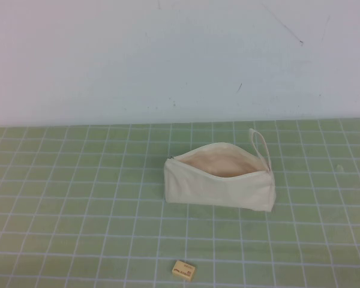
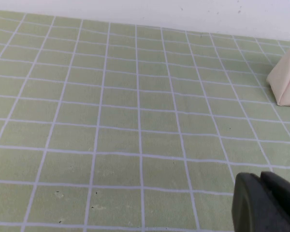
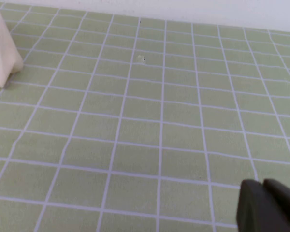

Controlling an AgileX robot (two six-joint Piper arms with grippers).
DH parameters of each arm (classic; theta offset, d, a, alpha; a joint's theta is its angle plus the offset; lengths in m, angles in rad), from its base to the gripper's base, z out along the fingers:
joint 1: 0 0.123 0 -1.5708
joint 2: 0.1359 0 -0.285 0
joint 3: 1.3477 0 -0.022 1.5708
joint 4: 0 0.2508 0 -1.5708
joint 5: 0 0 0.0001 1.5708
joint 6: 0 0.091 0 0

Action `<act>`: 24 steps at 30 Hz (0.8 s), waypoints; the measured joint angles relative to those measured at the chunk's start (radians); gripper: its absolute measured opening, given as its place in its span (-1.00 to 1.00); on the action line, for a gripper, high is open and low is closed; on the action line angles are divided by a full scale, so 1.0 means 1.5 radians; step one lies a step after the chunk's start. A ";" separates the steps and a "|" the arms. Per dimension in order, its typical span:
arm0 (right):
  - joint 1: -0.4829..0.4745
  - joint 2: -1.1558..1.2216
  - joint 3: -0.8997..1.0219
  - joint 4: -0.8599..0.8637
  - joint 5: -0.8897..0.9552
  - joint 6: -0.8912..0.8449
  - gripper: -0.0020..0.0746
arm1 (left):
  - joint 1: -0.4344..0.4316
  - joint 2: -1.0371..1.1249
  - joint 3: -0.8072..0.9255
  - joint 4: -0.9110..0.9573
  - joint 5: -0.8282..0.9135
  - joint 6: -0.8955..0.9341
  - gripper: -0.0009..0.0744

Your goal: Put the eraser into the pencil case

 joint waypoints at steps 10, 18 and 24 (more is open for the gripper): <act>0.000 0.000 0.000 0.000 0.000 0.000 -0.95 | 0.000 0.000 0.000 0.001 0.000 0.000 -0.98; 0.000 0.000 0.000 0.000 0.000 0.000 -0.95 | 0.000 0.000 0.003 -0.183 -0.012 -0.037 -0.98; 0.000 0.000 0.000 0.000 0.000 0.000 -0.95 | 0.000 0.000 0.004 -0.506 -0.045 -0.080 -0.98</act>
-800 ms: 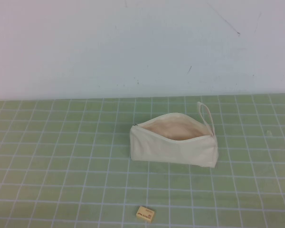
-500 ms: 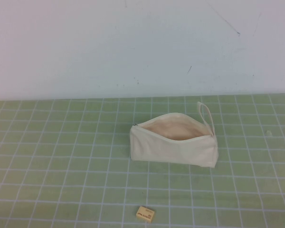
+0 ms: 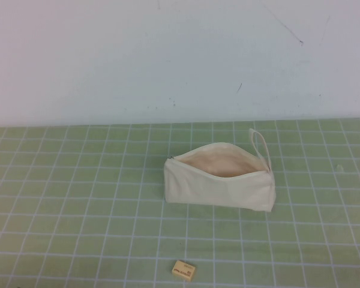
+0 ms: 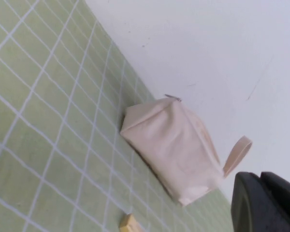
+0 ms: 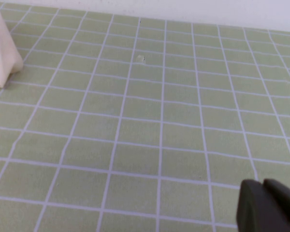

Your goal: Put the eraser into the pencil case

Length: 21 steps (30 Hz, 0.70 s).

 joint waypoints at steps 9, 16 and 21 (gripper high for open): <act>0.000 0.000 0.000 0.000 0.000 0.000 -0.95 | 0.000 0.000 -0.007 -0.138 -0.020 0.058 -0.98; 0.000 0.000 0.000 0.000 0.000 0.000 -0.95 | 0.000 0.056 -0.183 -0.122 0.068 0.389 -0.98; 0.000 0.000 0.000 0.000 0.000 0.000 -0.95 | 0.000 0.228 -0.321 0.041 0.259 0.453 -0.98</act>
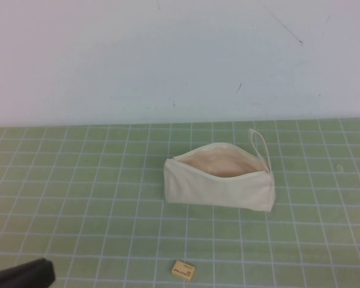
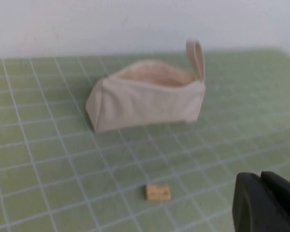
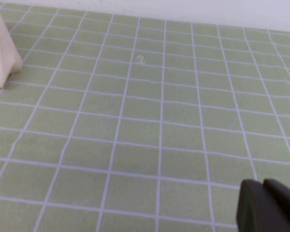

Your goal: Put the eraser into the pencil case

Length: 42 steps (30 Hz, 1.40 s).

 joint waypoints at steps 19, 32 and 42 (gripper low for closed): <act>0.000 0.000 0.000 0.000 0.000 0.000 -0.95 | -0.341 0.545 -0.337 0.394 0.183 0.127 -0.98; 0.000 0.000 0.000 0.000 0.000 0.000 -0.95 | -0.360 0.806 -0.510 0.430 0.261 -0.107 -0.90; 0.000 0.000 0.000 0.000 0.000 0.000 -0.95 | -0.361 0.943 -0.511 0.437 0.242 -0.232 0.14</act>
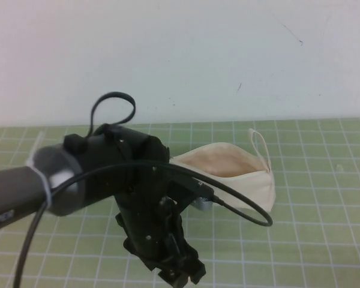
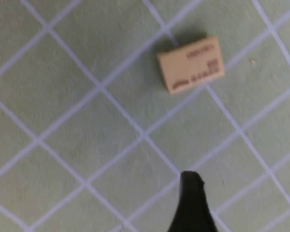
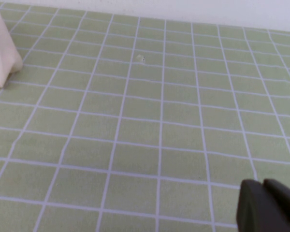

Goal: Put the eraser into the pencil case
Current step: Pick up the eraser from the table

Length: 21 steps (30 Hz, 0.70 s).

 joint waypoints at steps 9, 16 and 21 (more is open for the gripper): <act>0.000 0.000 0.000 0.000 0.000 0.000 -0.95 | 0.000 0.061 -0.004 -0.006 -0.114 -0.052 0.23; 0.000 0.000 0.000 0.000 0.000 0.000 -0.95 | 0.000 0.096 -0.005 -0.014 -0.146 -0.062 0.23; 0.000 0.000 0.000 0.000 0.000 0.000 -0.95 | 0.000 0.119 -0.005 -0.014 -0.153 -0.073 0.23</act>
